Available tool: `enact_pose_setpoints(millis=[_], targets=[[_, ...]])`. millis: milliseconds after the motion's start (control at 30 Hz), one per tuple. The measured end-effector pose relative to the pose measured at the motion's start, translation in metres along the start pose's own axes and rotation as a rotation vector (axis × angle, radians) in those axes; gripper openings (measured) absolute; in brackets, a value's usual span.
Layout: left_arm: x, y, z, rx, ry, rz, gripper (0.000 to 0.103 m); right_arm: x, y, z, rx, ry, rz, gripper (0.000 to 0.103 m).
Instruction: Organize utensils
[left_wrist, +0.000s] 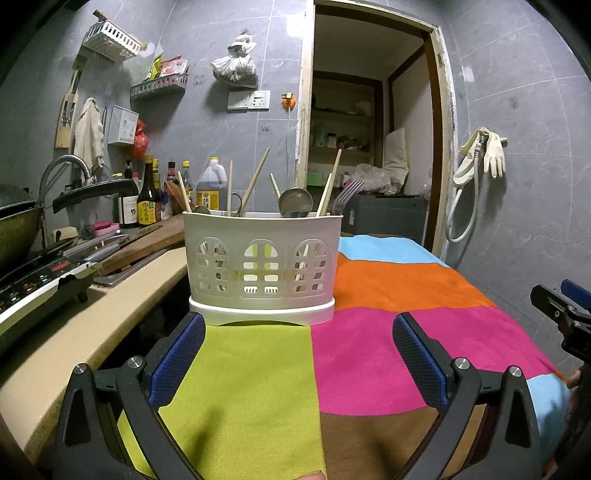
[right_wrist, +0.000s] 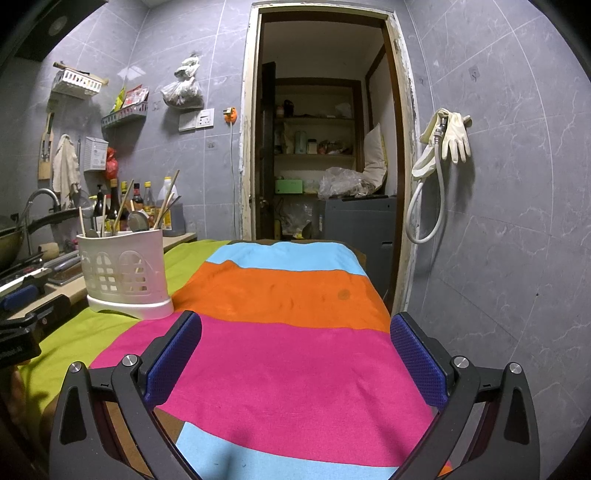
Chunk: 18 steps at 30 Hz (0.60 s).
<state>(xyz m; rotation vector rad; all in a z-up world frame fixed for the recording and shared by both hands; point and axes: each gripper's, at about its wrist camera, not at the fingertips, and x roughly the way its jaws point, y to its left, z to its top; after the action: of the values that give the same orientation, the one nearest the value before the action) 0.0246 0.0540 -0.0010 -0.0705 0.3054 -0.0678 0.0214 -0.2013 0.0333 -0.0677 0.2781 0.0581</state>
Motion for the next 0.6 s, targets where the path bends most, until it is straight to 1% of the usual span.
enact_pose_setpoints(millis=[600], targets=[[-0.0005, 0.0021, 0.0001, -0.002, 0.004, 0.003, 0.100, 0.0018, 0.0007, -0.0007, 0.000, 0.005, 0.002, 0.103]])
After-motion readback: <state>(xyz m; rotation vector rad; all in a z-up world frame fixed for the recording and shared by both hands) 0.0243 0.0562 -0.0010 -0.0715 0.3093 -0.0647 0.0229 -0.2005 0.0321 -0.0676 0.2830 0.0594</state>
